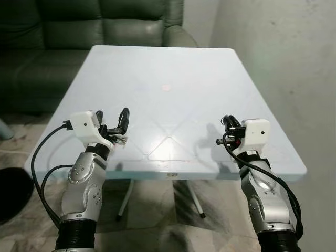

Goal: Hang keys on a hook

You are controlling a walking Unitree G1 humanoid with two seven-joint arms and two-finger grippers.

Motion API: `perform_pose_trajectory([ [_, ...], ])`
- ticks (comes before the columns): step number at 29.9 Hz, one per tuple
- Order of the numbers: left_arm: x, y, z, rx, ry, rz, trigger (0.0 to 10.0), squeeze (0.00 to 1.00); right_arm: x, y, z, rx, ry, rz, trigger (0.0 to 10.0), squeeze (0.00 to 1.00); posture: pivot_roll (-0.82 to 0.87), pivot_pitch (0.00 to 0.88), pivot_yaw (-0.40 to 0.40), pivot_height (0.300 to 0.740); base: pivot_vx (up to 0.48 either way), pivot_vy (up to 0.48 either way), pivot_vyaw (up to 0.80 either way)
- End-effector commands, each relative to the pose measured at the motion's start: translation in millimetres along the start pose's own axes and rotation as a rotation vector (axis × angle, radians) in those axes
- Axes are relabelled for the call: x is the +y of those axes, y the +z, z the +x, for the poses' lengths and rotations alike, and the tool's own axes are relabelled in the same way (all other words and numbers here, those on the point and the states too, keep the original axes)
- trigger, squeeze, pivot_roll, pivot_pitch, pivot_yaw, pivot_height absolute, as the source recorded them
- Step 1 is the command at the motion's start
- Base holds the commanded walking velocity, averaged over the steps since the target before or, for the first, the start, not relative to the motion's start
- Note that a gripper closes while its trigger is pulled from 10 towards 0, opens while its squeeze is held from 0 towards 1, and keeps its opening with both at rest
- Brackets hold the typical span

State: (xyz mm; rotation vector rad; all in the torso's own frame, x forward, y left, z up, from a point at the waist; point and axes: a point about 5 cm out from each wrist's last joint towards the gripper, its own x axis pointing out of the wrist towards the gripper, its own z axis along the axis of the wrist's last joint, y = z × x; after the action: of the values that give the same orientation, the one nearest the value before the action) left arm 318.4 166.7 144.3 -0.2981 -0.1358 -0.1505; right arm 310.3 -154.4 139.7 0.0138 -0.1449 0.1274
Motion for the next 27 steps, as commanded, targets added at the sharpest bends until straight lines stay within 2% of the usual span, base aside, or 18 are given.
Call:
perform_pose_trajectory([
  [1,-2.3,0,2.5,0.0,-0.009,0.002,10.0,0.0,3.3,0,0.4,0.006,0.011,-0.01,10.0,0.0,0.02,0.012,-0.018,0.74,0.0,0.0,-0.73],
  [5,-4.0,-3,3.2,0.014,-0.006,-0.017,10.0,0.0,8.2,-1,-0.6,0.011,0.023,-0.006,10.0,0.0,0.02,0.007,-0.017,0.74,0.0,0.0,-0.72],
  [10,-4.7,-4,3.7,0.015,0.005,-0.024,10.0,0.0,10.4,-1,-0.7,0.011,0.028,-0.005,10.0,0.0,0.02,0.004,-0.018,0.74,0.0,0.439,-0.73],
  [27,-4.6,-13,1.7,0.056,0.037,-0.037,10.0,0.0,9.0,-4,-4.6,0.022,0.024,-0.013,10.0,0.0,0.01,0.0,-0.025,0.74,0.0,0.0,-0.72],
])
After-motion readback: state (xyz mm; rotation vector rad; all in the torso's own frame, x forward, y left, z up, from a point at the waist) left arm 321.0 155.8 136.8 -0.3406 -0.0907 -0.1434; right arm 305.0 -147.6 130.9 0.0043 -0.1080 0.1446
